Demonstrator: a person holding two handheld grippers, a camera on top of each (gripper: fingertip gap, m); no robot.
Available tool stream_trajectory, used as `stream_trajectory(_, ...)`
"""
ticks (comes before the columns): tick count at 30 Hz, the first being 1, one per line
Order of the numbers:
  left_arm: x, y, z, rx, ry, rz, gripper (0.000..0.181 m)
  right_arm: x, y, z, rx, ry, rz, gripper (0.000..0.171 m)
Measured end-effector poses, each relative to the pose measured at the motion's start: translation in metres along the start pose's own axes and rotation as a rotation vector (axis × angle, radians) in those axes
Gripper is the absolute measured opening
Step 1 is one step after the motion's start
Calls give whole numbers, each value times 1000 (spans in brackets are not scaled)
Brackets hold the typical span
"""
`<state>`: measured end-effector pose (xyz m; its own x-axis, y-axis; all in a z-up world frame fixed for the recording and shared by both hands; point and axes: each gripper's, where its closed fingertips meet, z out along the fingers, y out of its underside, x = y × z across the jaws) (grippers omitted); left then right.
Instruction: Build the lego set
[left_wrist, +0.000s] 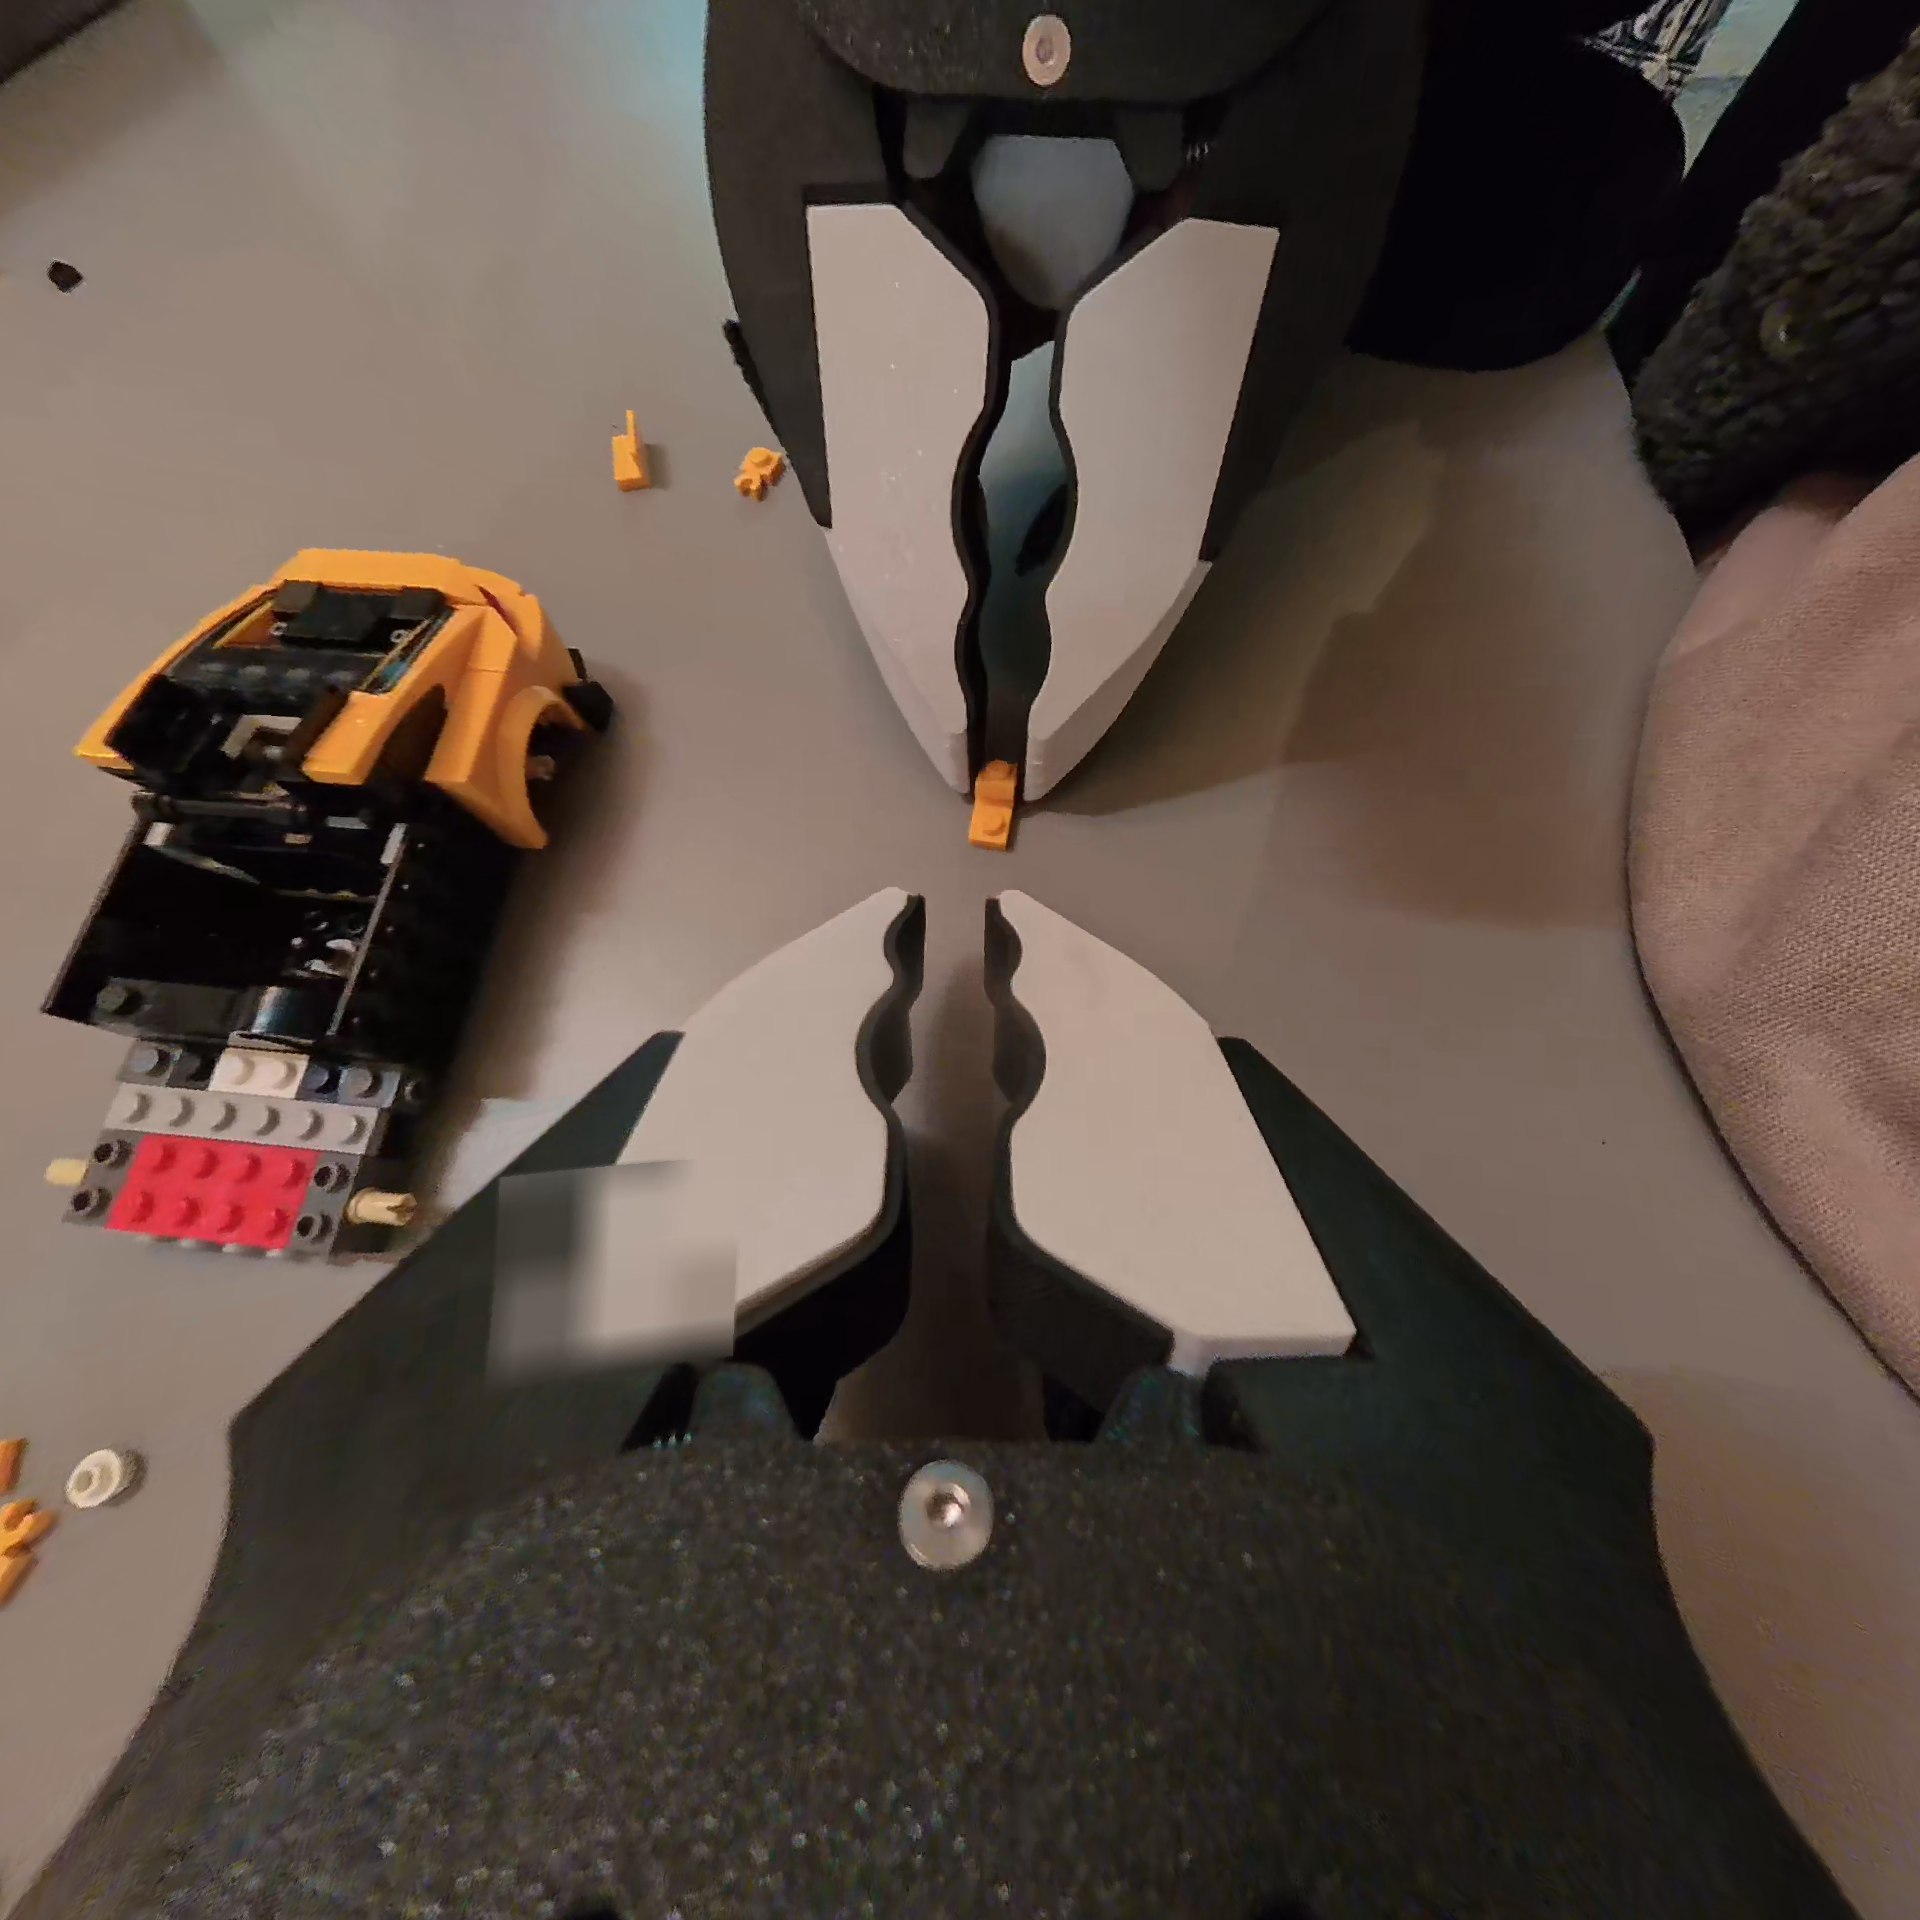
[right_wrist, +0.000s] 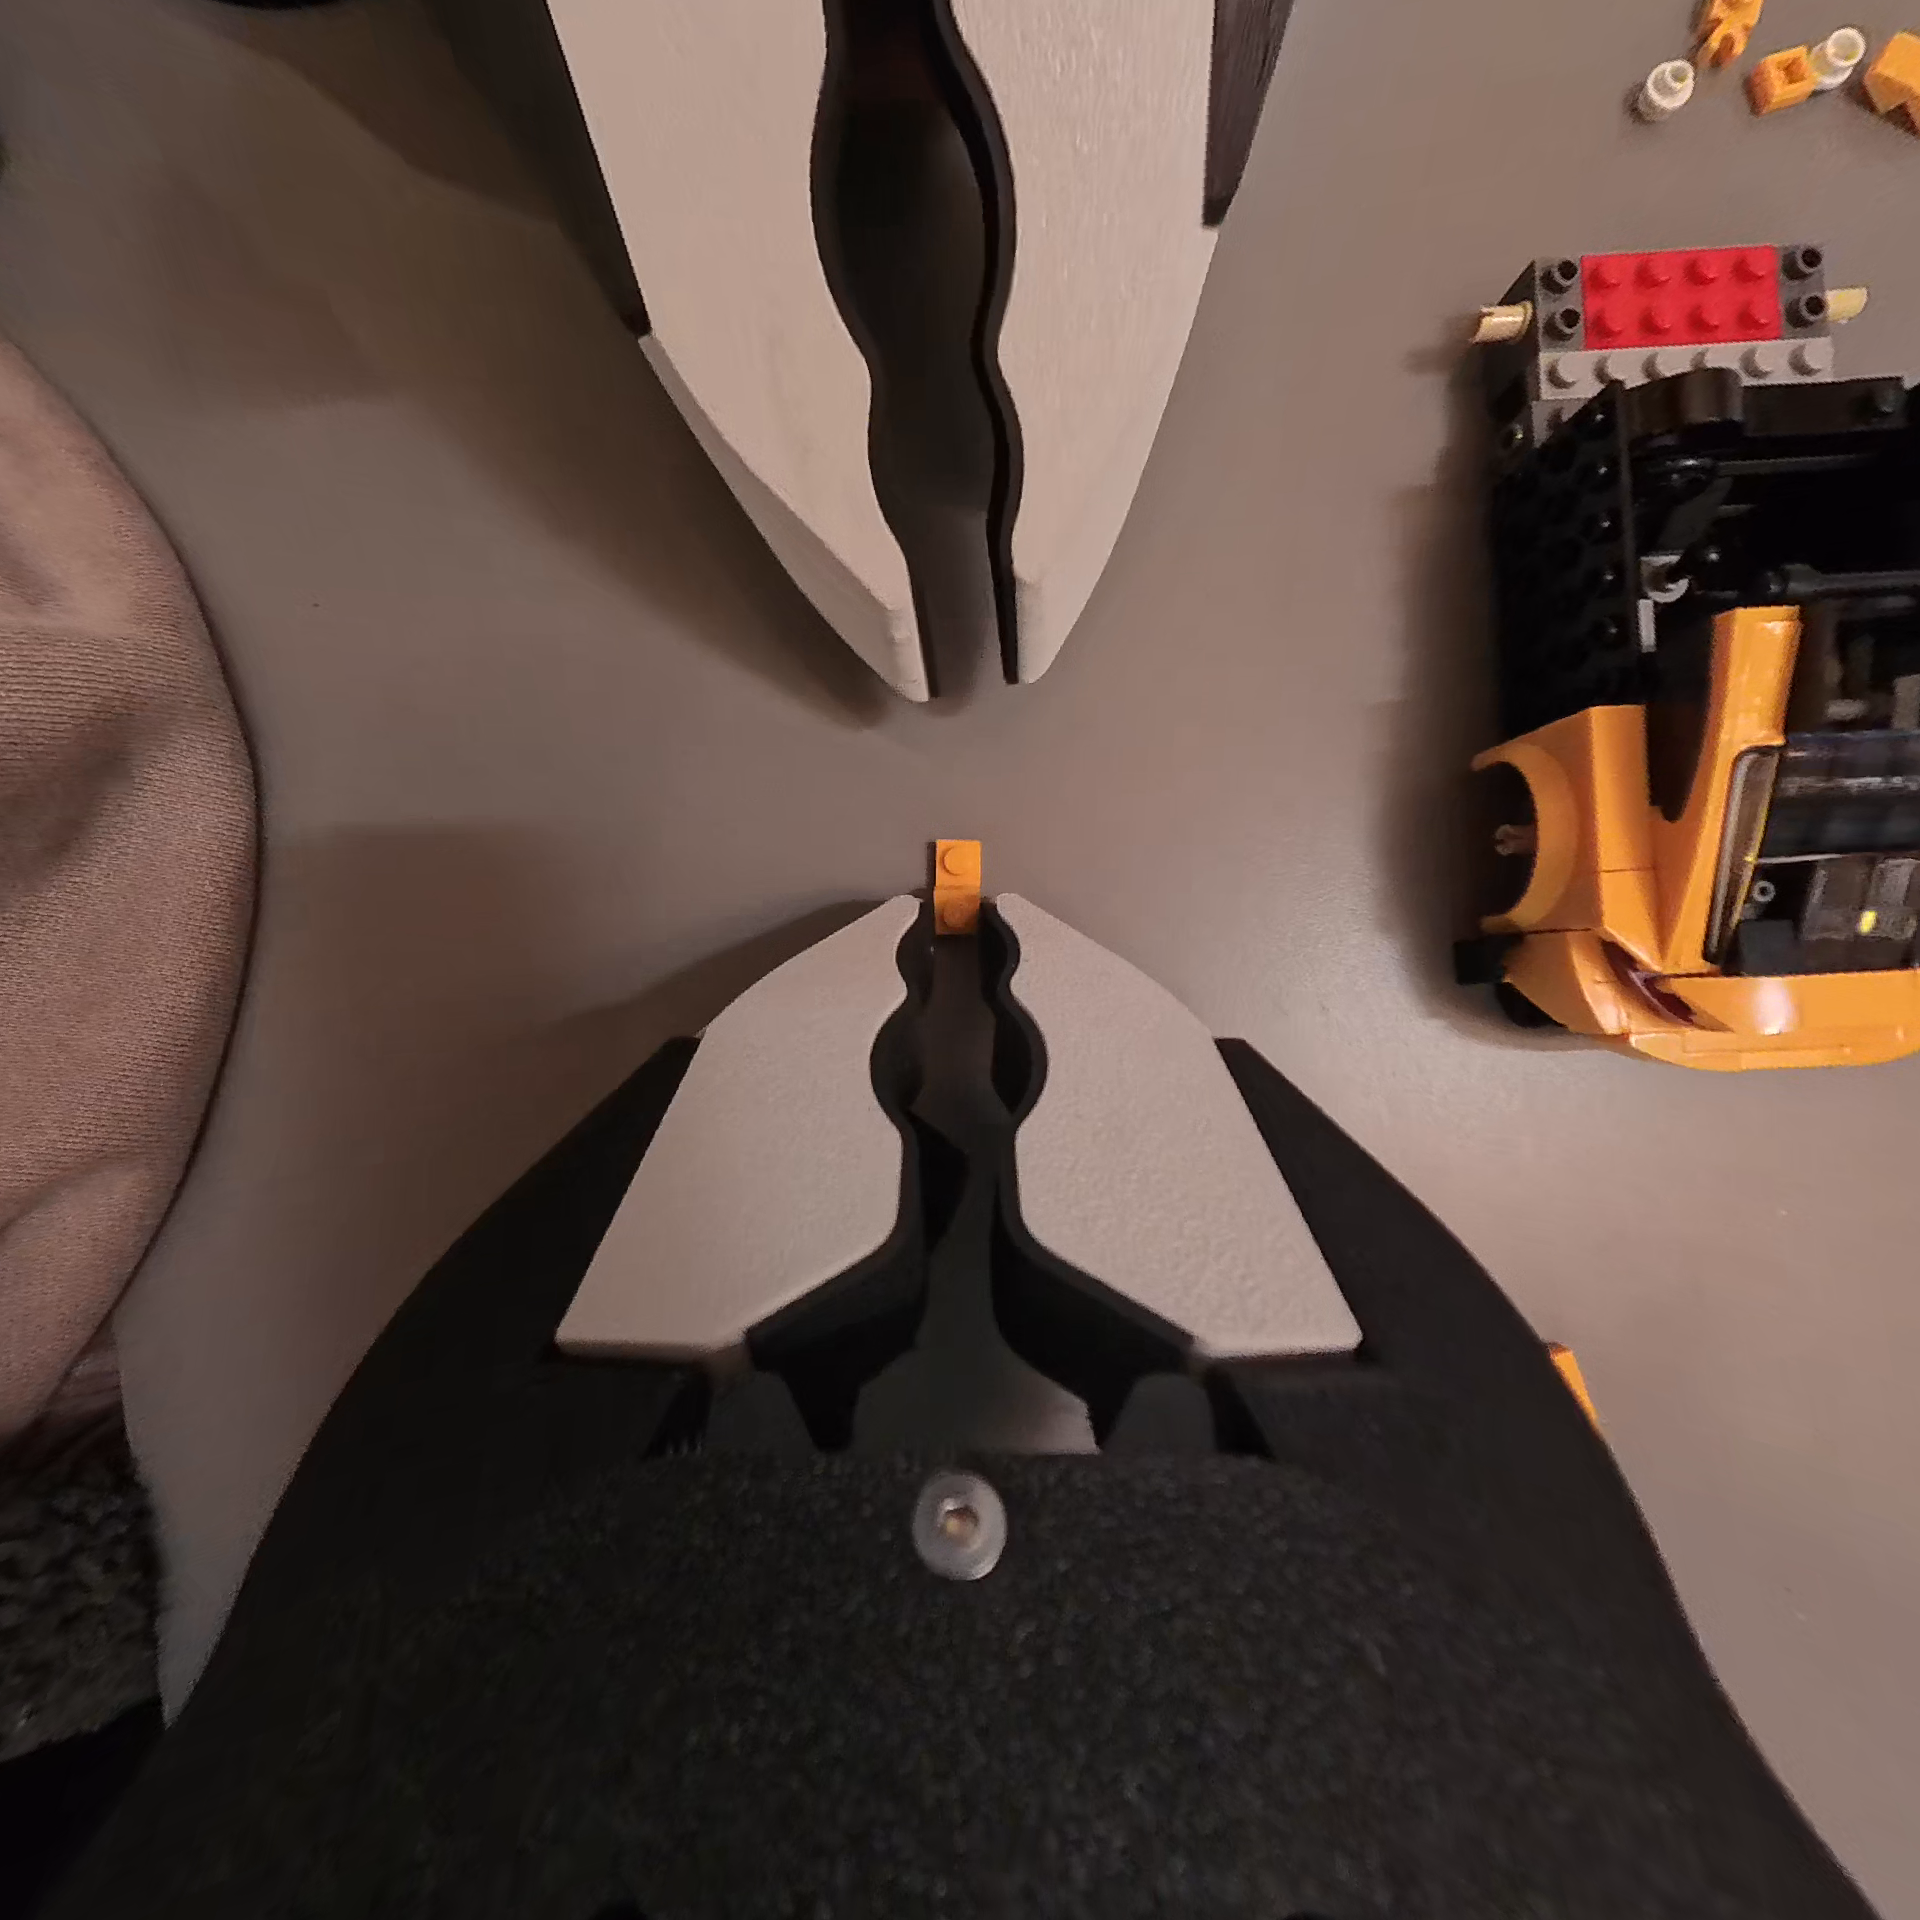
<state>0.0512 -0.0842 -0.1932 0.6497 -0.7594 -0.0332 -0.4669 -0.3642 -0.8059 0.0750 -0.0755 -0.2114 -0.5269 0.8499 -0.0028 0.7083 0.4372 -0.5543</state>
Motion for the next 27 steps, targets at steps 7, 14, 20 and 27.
stream_trajectory(7, 10, 2, 7, -28, 34, 20, 16, -4, -13, -7, 64, -39, -5, 8)
stream_trajectory(14, 11, -9, 4, 37, 33, 34, 14, -9, -27, -12, 105, -67, -23, 8)
stream_trajectory(20, 11, -14, 1, 74, 28, 39, 8, -7, -33, -17, 104, -60, -40, 8)
stream_trajectory(27, 7, -27, -8, 154, -2, 36, 8, -2, -41, -29, 62, -41, -71, 8)
